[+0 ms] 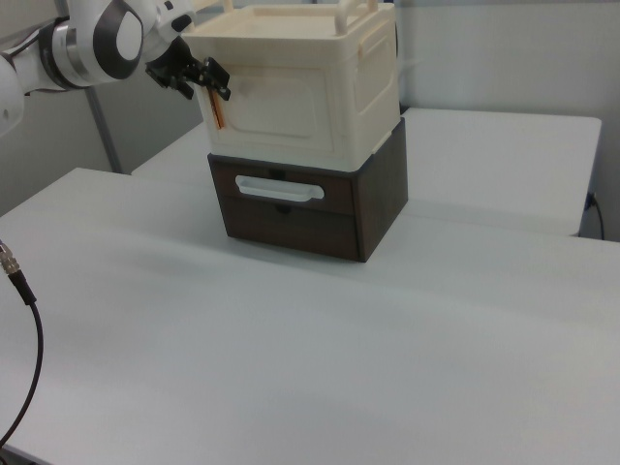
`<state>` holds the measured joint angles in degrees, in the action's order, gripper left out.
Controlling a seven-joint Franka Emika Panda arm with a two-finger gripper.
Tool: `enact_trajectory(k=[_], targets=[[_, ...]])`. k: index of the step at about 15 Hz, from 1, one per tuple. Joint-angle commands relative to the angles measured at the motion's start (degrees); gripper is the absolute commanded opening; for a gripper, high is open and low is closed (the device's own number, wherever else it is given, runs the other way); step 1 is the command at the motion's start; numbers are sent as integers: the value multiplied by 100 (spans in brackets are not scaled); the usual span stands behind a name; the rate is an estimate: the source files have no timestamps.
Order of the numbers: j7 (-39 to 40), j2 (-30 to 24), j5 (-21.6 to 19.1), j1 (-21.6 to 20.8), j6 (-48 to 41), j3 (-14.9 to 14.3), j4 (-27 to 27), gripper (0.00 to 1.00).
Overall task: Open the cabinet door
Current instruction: 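Lower the gripper to the cabinet door's edge and close on it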
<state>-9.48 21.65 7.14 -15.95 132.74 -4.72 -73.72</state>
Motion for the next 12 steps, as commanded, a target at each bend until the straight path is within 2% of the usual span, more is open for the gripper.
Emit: enact_trajectory(k=[1, 5, 6, 7, 12], targets=[[-159, 77, 296, -75, 303, -55, 86, 86], [-159, 94, 463, -84, 367, -55, 68, 73], [-159, 94, 507, -84, 367, -55, 51, 65], [-159, 85, 508, -75, 358, -46, 42, 52], [-150, 33, 499, -66, 314, -55, -46, 27]])
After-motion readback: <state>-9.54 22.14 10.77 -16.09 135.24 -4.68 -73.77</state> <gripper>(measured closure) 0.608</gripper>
